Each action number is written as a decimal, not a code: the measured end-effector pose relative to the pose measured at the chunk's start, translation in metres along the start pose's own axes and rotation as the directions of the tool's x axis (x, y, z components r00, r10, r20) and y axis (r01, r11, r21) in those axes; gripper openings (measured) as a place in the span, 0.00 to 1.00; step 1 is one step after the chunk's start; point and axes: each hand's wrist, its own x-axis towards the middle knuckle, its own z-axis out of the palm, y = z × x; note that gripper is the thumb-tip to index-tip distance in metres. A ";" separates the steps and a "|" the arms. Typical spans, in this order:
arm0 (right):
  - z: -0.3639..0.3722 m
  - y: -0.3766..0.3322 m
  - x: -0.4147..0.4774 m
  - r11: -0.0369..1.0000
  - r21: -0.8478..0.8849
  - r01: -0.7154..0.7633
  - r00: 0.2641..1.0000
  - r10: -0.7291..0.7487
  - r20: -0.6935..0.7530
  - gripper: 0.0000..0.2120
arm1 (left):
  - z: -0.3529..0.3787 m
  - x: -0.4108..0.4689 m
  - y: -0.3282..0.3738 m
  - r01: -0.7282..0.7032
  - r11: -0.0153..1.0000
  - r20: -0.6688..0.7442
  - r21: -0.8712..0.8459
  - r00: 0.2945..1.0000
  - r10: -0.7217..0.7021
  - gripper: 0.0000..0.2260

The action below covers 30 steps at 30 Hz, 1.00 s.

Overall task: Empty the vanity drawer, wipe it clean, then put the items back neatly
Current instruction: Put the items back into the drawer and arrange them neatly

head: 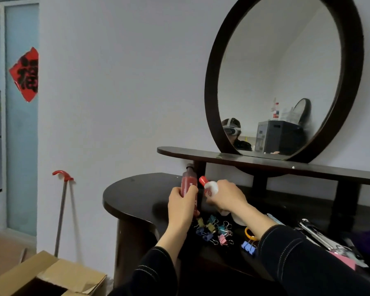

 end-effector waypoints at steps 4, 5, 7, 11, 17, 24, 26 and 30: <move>-0.033 0.007 -0.027 0.916 0.392 0.085 0.982 -0.011 -0.188 0.13 | -0.001 -0.009 0.012 -0.049 0.998 -0.005 -0.027 0.999 0.049 0.08; -0.042 0.006 -0.041 0.847 0.520 0.114 0.978 -0.002 -0.210 0.11 | -0.001 -0.014 0.016 -0.077 0.996 -0.008 -0.038 0.997 0.077 0.07; -0.057 0.006 -0.079 0.670 0.726 0.155 0.979 -0.006 -0.204 0.09 | -0.003 -0.031 0.027 -0.151 0.987 -0.023 -0.054 0.988 0.150 0.06; -0.077 0.012 -0.174 0.462 0.882 0.094 0.995 -0.018 -0.097 0.10 | -0.011 -0.097 0.046 -0.233 0.968 0.127 -0.089 0.962 0.243 0.08; -0.049 0.039 -0.305 0.278 0.938 -0.205 0.979 0.076 0.191 0.13 | -0.039 -0.222 0.005 0.061 0.993 0.478 -0.101 0.878 -0.005 0.15; 0.055 0.098 -0.375 0.158 0.677 -0.719 0.692 0.256 0.675 0.23 | -0.077 -0.298 -0.084 0.445 0.880 0.470 0.166 0.749 -0.467 0.17; 0.084 0.114 -0.376 0.104 0.539 -0.836 0.548 0.240 0.802 0.24 | -0.079 -0.302 -0.105 0.481 0.840 0.413 0.250 0.732 -0.542 0.14; 0.129 0.142 -0.370 -0.048 0.451 -0.891 0.441 0.148 0.885 0.20 | -0.078 -0.298 -0.143 0.477 0.734 0.280 0.484 0.710 -0.646 0.15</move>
